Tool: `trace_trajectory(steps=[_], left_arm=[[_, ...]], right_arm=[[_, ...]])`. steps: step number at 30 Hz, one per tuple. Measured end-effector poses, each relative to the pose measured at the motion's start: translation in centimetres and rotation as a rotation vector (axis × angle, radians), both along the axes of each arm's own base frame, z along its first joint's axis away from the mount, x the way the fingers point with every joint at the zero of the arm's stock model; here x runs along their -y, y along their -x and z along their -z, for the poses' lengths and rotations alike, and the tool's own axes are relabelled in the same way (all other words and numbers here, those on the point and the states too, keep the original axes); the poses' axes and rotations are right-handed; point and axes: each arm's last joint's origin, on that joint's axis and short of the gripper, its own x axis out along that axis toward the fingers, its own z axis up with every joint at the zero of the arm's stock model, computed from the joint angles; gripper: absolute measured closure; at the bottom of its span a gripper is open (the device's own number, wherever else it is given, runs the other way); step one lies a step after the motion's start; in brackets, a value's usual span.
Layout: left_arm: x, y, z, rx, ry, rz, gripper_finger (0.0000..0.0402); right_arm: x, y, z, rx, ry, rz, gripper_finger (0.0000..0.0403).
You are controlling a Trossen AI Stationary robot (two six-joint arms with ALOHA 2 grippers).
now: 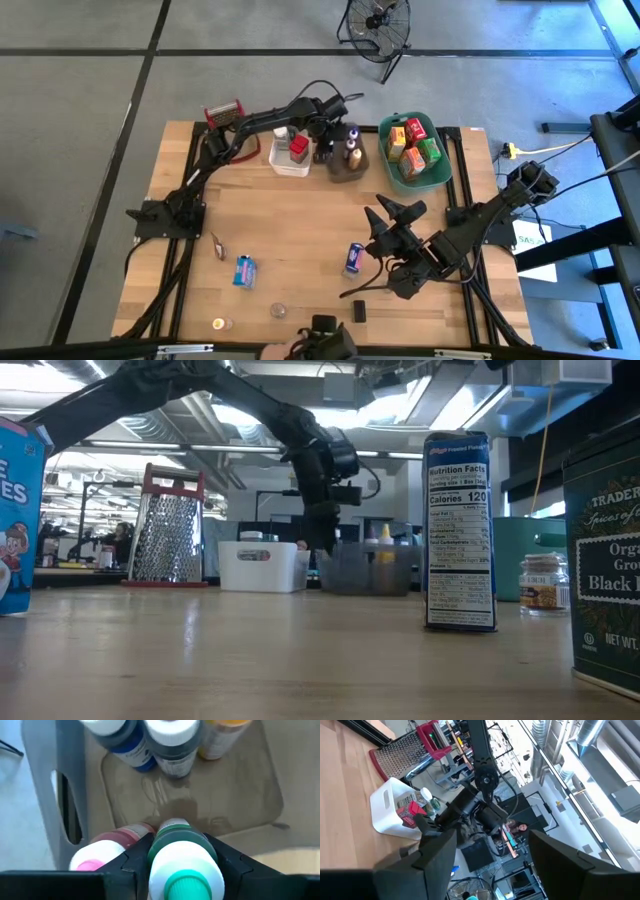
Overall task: Pick & Place Kitchen Items
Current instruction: Put the green food coloring bottle into the black bin
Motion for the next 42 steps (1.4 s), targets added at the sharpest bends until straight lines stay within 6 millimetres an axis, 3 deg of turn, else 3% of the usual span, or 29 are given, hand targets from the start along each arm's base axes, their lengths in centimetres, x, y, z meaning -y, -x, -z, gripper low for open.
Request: trace_trajectory(steps=[35,42], left_arm=[[-0.03,0.69,0.60,-0.088,-0.028,0.040,0.0246],[-0.03,0.70,0.61,-0.091,-0.028,0.040,0.0216]], right_arm=[[0.02,-0.03,-0.01,0.004,-0.004,0.000,0.0153],[0.02,-0.04,-0.01,0.003,-0.005,-0.001,0.0153]])
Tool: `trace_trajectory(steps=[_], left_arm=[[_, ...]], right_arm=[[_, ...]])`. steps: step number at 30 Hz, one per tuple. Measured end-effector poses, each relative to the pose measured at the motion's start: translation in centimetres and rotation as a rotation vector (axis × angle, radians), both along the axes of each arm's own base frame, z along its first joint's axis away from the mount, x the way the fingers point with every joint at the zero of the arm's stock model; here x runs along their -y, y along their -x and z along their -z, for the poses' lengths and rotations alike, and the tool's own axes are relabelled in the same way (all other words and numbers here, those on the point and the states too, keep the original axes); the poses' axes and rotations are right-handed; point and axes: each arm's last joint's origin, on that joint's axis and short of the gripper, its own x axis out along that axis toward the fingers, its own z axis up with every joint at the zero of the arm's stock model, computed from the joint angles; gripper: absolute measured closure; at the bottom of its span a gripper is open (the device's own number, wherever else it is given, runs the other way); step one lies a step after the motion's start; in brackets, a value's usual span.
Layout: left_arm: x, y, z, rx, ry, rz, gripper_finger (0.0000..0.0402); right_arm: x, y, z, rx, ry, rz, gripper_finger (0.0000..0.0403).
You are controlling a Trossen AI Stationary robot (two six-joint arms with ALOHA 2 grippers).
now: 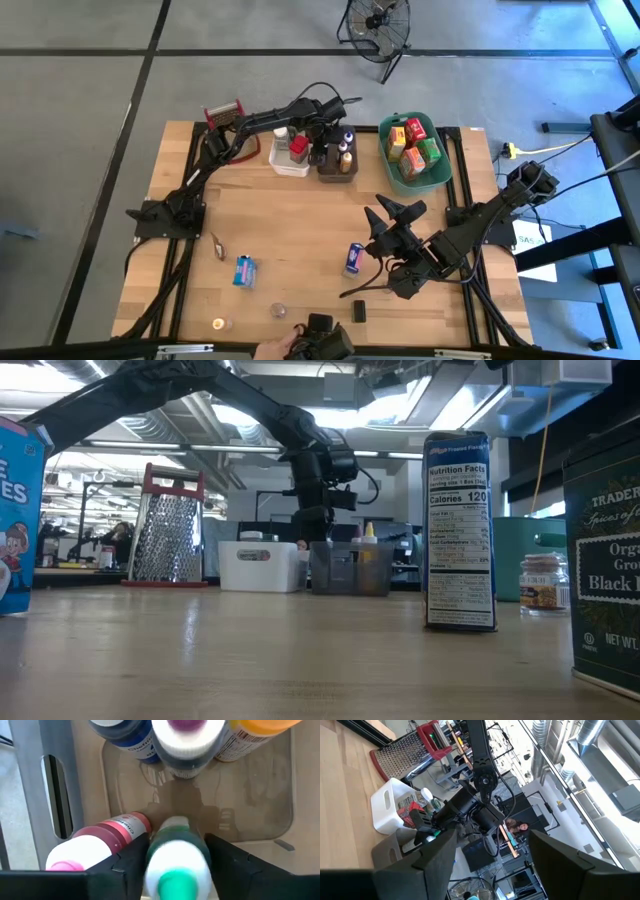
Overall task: Pick & Place Kitchen Items
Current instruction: Put the green food coloring bottle into the black bin, then put the blue cereal box into the green bin
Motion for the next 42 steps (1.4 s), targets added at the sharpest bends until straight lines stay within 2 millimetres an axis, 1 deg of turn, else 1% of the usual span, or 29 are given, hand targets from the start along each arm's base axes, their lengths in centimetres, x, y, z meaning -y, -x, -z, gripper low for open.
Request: trace_trajectory(steps=[6,10,14,17,22,24,27,30,32,34,37,40,42], left_arm=[[0.0,0.0,0.0,-0.002,-0.003,0.002,0.0175],[0.0,0.1,-0.2,-0.023,-0.029,-0.007,0.0157],[0.4,-0.1,-2.0,-0.066,-0.089,0.008,0.0146],[1.3,-0.1,-3.8,-0.110,-0.103,0.020,0.0141],[3.4,-0.1,-7.3,-0.136,-0.104,0.022,0.0136],[4.4,0.0,-8.3,-0.151,-0.101,0.034,0.0136],[6.3,0.6,-9.7,-0.192,-0.160,0.036,0.0136],[8.1,1.6,-11.5,-0.245,-0.232,-0.019,0.0136],[9.1,2.1,-12.3,-0.258,-0.238,-0.055,0.0136],[10.0,2.4,-13.3,-0.201,-0.201,-0.112,0.0137],[11.7,3.3,-15.5,-0.069,-0.034,-0.188,0.0137],[13.5,4.3,-17.4,0.024,0.128,-0.173,0.0137],[14.8,5.2,-18.5,0.050,0.169,-0.161,0.0137]], right_arm=[[0.0,0.0,0.0,-0.001,0.001,0.001,0.0153],[0.0,0.0,0.0,-0.001,0.001,0.001,0.0153],[0.0,0.0,0.0,-0.002,0.002,0.001,0.0153],[0.0,0.0,0.0,-0.003,0.003,0.001,0.0153],[0.0,0.0,0.0,-0.003,0.003,0.001,0.0153],[0.0,0.0,0.0,-0.006,0.005,0.001,0.0153],[0.1,0.1,0.1,-0.006,0.005,0.001,0.0153],[0.1,0.1,0.1,-0.014,0.000,-0.007,0.0153],[0.0,0.0,0.2,-0.031,-0.022,-0.032,0.0153],[-0.1,-0.1,0.2,-0.045,-0.057,-0.065,0.0153],[-0.4,-0.4,0.1,-0.149,-0.126,-0.182,0.0153],[-1.0,-0.7,0.0,-0.283,-0.223,-0.362,0.0153],[-1.4,-0.8,-0.2,-0.348,-0.293,-0.475,0.0153]])
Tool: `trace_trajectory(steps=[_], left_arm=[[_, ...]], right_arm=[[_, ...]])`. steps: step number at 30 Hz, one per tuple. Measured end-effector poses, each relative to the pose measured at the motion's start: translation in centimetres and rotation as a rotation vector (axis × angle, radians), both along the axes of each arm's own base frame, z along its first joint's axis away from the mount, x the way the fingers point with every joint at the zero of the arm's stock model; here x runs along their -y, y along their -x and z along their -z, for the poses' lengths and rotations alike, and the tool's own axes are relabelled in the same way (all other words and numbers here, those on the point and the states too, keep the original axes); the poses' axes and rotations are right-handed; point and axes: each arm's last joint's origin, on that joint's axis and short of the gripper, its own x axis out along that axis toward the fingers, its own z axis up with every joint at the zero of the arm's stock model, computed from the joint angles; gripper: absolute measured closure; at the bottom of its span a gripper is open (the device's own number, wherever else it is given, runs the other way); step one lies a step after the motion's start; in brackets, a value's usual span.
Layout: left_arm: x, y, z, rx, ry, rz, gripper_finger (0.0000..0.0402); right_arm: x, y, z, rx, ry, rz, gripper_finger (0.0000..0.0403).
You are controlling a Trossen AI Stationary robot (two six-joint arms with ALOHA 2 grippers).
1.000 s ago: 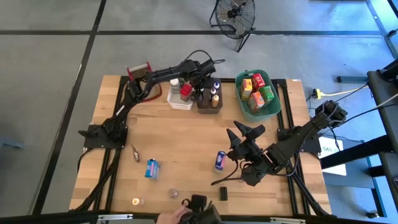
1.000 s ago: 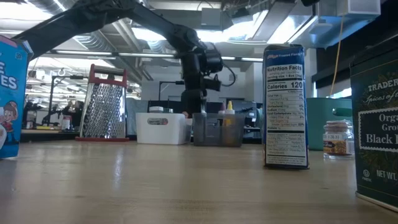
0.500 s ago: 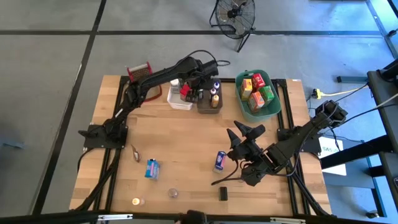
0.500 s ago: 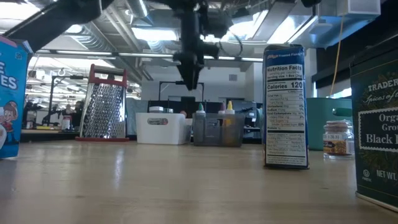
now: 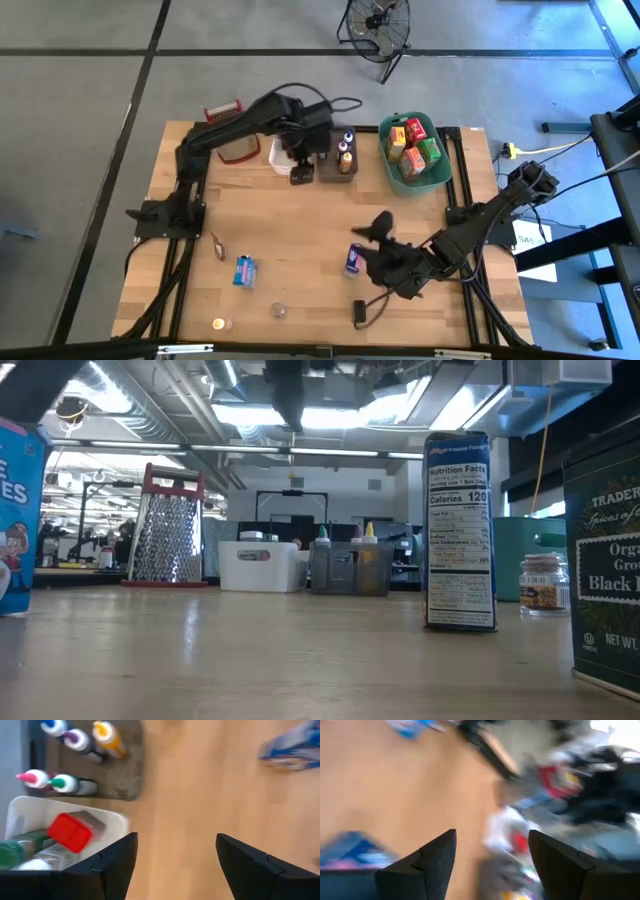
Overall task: Pick & Place Kitchen Items
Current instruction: Put the blue cereal box into the green bin
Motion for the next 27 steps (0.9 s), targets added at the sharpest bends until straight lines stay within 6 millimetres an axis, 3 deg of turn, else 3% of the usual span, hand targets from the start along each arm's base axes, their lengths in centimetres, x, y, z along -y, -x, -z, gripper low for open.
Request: trace_trajectory(steps=[4,8,14,21,27], left_arm=[[2.8,2.4,-1.5,0.019,0.016,0.015,0.0137],[5.6,4.8,-1.7,-0.007,0.016,0.019,0.0137],[9.0,9.0,-0.1,-0.089,-0.030,-0.004,0.0137],[11.2,13.1,1.8,-0.097,-0.003,-0.044,0.0137],[11.6,14.9,2.7,-0.027,0.009,-0.058,0.0137]], right_arm=[[-0.2,0.4,-0.6,-0.183,-0.087,-0.152,0.0153],[0.1,1.0,-1.6,-0.360,-0.147,-0.251,0.0153],[1.8,0.2,-4.2,-0.391,-0.226,-0.244,0.0153],[5.3,-1.3,-5.2,-0.524,-0.398,-0.275,0.0153],[6.3,-2.2,-4.4,-0.595,-0.306,-0.385,0.0153]])
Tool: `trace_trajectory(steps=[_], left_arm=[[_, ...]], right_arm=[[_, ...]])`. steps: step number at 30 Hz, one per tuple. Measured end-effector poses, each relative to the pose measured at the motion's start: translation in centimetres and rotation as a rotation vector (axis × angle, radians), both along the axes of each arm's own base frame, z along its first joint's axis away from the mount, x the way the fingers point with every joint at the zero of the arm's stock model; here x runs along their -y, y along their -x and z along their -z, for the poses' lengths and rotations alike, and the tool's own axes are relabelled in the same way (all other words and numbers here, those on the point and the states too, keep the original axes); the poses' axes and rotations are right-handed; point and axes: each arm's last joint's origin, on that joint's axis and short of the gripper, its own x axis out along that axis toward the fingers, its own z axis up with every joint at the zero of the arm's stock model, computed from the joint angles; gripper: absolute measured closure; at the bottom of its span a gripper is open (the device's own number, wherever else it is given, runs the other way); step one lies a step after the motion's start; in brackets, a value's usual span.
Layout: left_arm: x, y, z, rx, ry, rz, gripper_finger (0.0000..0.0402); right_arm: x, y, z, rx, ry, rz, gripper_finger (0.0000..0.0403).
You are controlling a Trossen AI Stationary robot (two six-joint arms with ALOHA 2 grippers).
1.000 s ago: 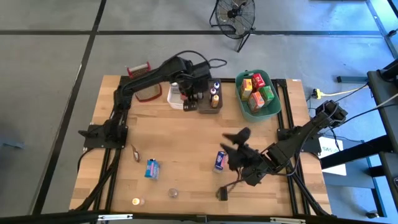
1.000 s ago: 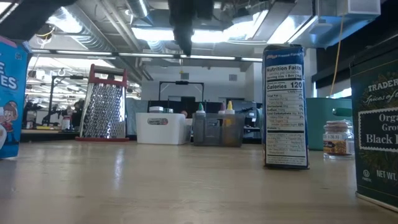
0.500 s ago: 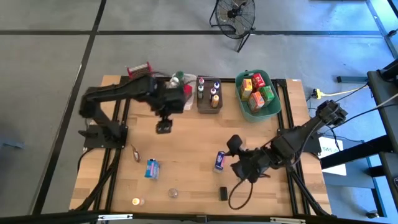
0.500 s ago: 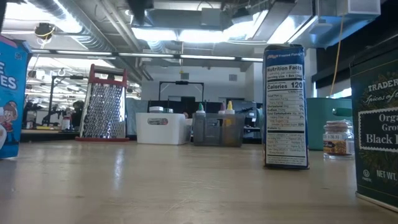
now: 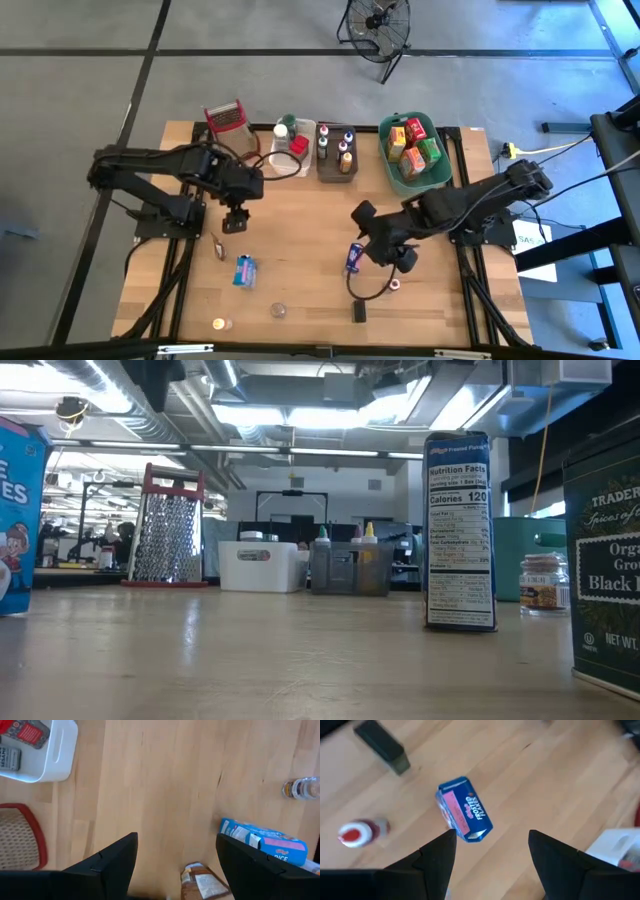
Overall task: Pick & Place Kitchen Items
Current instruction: Put the blue cereal box into the green bin
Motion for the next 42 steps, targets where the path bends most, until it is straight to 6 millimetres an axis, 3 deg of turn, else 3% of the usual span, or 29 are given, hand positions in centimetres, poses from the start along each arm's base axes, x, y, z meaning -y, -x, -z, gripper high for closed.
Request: trace_trajectory(steps=[9,17,42], left_arm=[[-0.2,0.5,1.5,-0.010,0.000,-0.033,0.0137],[-0.2,0.5,1.8,-0.016,0.010,-0.053,0.0137],[-0.2,0.2,1.7,0.011,0.000,-0.031,0.0137]], right_arm=[[-1.3,-3.0,3.2,-0.072,0.084,-0.137,0.0153],[-1.9,-4.0,5.3,-0.174,0.105,-0.240,0.0153],[-1.6,-4.7,6.2,-0.184,0.117,-0.300,0.0153]])
